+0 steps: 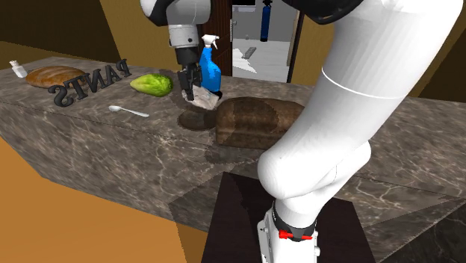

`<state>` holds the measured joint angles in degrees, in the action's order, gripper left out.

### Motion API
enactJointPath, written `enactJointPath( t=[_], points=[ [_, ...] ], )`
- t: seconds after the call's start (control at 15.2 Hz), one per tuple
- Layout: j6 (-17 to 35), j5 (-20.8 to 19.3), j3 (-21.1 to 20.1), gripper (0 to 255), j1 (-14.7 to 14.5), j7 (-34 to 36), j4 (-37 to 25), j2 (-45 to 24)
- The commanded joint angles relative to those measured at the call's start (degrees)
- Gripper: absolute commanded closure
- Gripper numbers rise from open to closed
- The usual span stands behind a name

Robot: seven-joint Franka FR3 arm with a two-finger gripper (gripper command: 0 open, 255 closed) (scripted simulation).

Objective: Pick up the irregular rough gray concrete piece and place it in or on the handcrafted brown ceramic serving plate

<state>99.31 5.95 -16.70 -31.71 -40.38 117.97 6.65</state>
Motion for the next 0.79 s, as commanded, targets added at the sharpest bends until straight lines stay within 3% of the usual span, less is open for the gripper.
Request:
enactJointPath(
  t=[0.0, 0.73],
  points=[
    [1.58, -0.06, -0.08, 255, -0.04, 0.02, 1.08, -0.47],
    [8.95, -0.43, -0.4, 255, -0.17, 0.04, 6.15, -2.83]
  ],
)
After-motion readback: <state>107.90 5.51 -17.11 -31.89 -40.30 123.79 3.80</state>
